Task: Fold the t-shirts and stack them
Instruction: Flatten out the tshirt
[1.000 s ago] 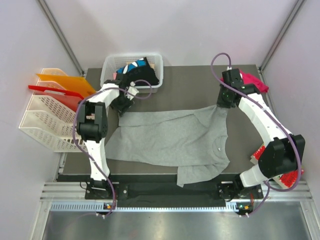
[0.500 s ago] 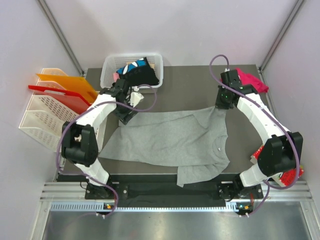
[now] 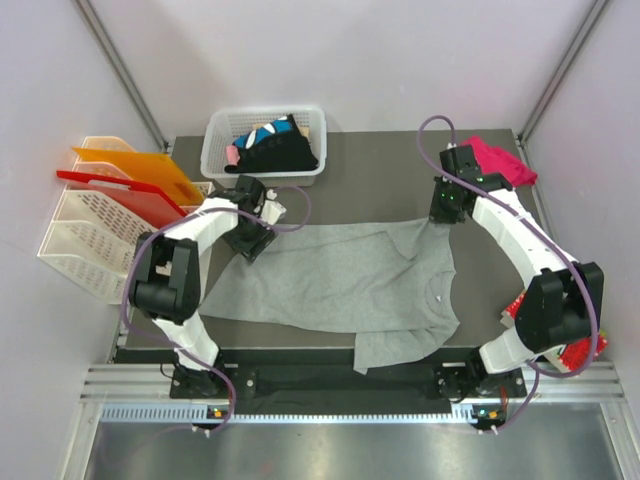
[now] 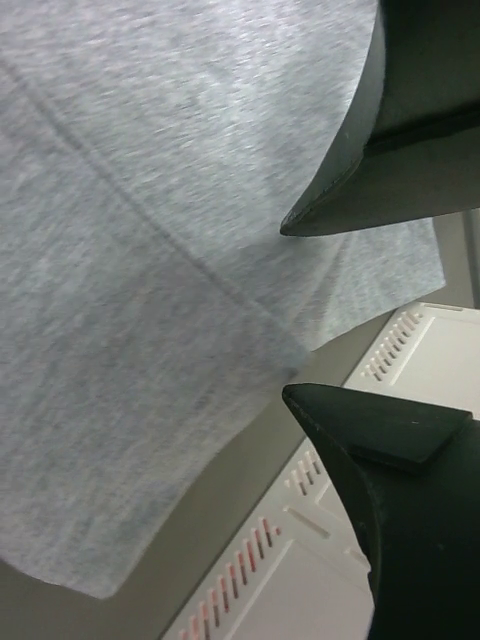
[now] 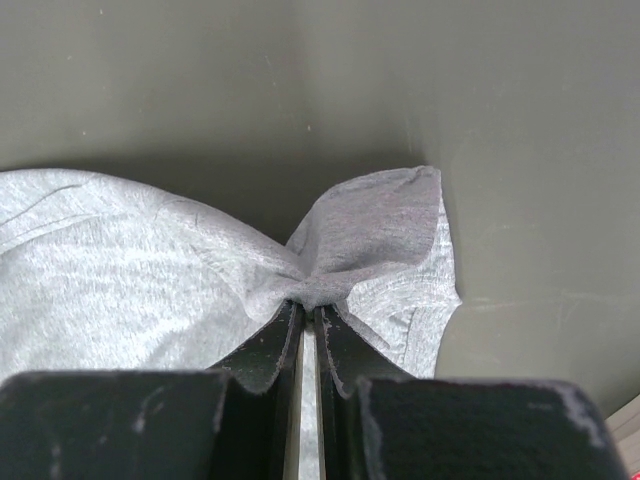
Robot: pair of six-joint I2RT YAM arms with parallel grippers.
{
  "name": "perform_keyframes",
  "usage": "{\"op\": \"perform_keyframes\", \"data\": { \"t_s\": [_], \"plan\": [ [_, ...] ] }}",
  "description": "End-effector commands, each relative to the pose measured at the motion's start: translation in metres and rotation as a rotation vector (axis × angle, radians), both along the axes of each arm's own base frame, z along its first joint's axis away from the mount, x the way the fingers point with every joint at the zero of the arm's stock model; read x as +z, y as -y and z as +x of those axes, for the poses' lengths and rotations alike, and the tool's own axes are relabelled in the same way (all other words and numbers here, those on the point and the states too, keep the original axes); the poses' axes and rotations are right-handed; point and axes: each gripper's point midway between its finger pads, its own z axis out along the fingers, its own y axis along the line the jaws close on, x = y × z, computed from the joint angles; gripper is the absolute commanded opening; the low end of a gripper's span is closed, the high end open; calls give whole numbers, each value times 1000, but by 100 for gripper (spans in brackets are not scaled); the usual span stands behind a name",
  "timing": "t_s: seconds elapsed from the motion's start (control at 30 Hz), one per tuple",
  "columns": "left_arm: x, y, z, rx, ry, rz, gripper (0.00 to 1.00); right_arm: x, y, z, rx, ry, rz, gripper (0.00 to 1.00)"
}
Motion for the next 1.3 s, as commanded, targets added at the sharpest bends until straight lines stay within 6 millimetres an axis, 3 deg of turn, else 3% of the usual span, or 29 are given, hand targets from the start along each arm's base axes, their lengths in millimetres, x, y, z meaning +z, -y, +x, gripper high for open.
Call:
{"op": "perform_keyframes", "data": {
  "t_s": [0.0,0.17,0.63,0.97,1.0,1.1,1.2,1.23,1.27],
  "plan": [
    [1,5,34,22,86,-15,64,16,3,6,-3,66,14,0],
    [-9,4,44,30,72,3,59,15,2,3,2,61,18,0],
    [15,5,52,29,115,-19,44,10,1,-1,9,53,21,0],
    [9,2,46,24,96,-9,19,12,1,-2,9,55,20,0],
    [11,1,47,21,99,-7,12,14,1,-1,10,59,19,0],
    [27,-3,58,15,135,8,0,26,4,1,6,87,6,0],
    [51,-12,75,15,190,39,0,55,10,7,-2,151,-24,0],
    [74,-14,88,15,244,42,0,77,11,12,1,203,-29,0],
    [87,-19,95,21,275,63,0,87,13,13,-2,220,-31,0]
  ]
}}
